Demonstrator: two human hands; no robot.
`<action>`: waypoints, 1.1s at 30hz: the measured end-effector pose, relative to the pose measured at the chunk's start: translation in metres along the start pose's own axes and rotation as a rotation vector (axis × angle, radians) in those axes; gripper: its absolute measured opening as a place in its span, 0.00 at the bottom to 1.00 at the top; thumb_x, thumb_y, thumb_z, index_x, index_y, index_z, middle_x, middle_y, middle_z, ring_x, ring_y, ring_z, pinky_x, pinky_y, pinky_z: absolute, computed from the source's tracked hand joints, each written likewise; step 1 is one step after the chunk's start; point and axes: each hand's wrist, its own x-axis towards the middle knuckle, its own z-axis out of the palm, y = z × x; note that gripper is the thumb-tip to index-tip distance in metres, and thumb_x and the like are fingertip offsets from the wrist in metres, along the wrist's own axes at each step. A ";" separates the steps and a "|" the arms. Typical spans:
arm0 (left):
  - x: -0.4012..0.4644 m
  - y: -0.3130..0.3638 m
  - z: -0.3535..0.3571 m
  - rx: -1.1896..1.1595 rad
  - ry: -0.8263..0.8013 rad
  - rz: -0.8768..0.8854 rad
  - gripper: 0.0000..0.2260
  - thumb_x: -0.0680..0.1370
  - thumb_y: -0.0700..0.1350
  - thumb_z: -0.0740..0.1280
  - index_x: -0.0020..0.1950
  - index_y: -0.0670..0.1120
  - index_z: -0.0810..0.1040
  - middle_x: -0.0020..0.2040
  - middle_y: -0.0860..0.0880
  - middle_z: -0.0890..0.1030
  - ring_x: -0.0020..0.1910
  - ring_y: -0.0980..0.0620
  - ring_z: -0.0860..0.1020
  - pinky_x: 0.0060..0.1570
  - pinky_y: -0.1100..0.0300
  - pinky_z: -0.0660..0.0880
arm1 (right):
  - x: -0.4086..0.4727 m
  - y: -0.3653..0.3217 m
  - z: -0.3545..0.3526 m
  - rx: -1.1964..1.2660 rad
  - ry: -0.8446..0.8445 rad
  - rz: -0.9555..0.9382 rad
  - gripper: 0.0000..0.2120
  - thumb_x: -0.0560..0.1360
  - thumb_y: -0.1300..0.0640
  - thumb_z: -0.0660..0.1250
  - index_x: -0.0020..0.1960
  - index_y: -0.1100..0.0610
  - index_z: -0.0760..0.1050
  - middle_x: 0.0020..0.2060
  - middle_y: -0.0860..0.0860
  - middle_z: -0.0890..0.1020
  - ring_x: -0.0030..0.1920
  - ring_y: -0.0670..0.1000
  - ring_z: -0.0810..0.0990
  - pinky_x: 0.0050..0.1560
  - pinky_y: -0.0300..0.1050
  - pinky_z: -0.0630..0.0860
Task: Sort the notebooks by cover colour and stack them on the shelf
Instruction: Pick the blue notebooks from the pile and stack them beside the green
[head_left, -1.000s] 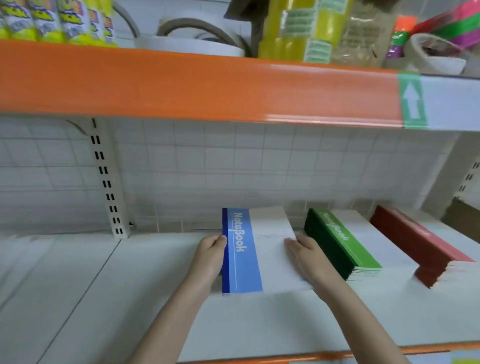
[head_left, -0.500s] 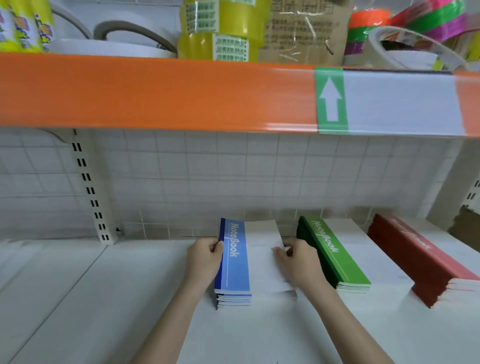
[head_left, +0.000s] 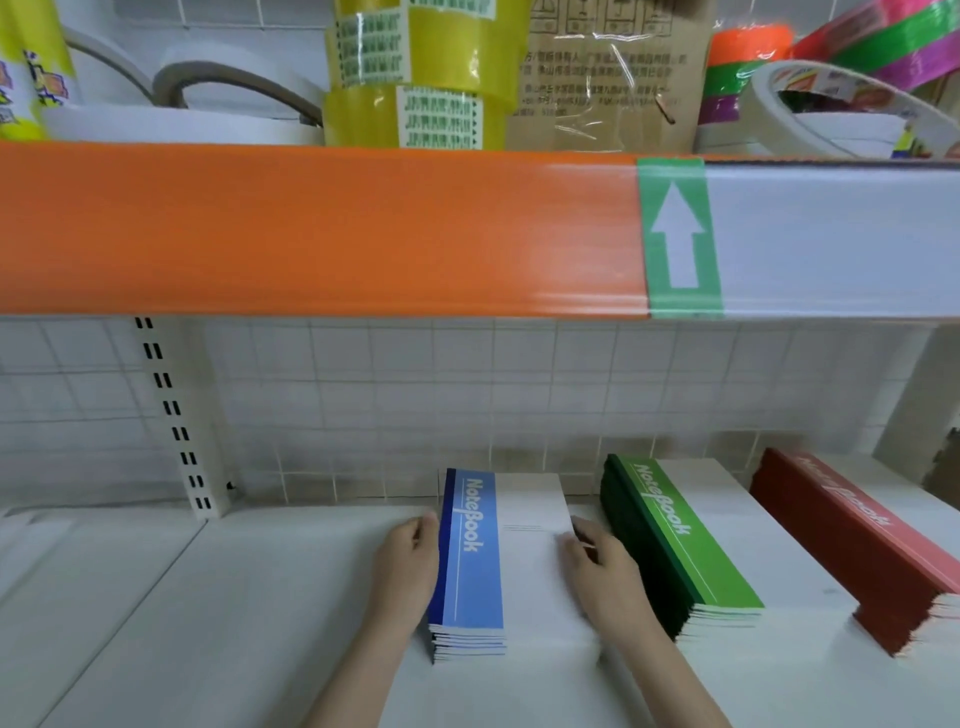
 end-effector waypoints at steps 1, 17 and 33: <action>-0.001 0.002 0.001 -0.104 -0.011 -0.053 0.18 0.83 0.48 0.55 0.44 0.38 0.76 0.42 0.40 0.80 0.40 0.47 0.76 0.43 0.57 0.70 | 0.000 -0.001 0.000 0.106 -0.026 0.037 0.09 0.80 0.58 0.59 0.47 0.48 0.75 0.37 0.40 0.79 0.32 0.38 0.78 0.28 0.32 0.72; -0.013 0.010 0.012 -0.440 -0.233 -0.266 0.19 0.82 0.52 0.56 0.73 0.53 0.65 0.70 0.51 0.71 0.68 0.49 0.71 0.69 0.47 0.66 | 0.014 0.011 0.008 0.548 -0.250 0.256 0.24 0.79 0.51 0.59 0.74 0.47 0.59 0.69 0.48 0.70 0.64 0.52 0.73 0.64 0.50 0.72; -0.010 0.005 0.015 -0.502 -0.233 -0.471 0.23 0.78 0.64 0.56 0.61 0.51 0.79 0.55 0.47 0.83 0.53 0.46 0.81 0.53 0.52 0.76 | 0.008 0.009 0.006 0.469 -0.260 0.189 0.27 0.78 0.53 0.63 0.73 0.41 0.57 0.51 0.31 0.72 0.37 0.27 0.76 0.30 0.24 0.71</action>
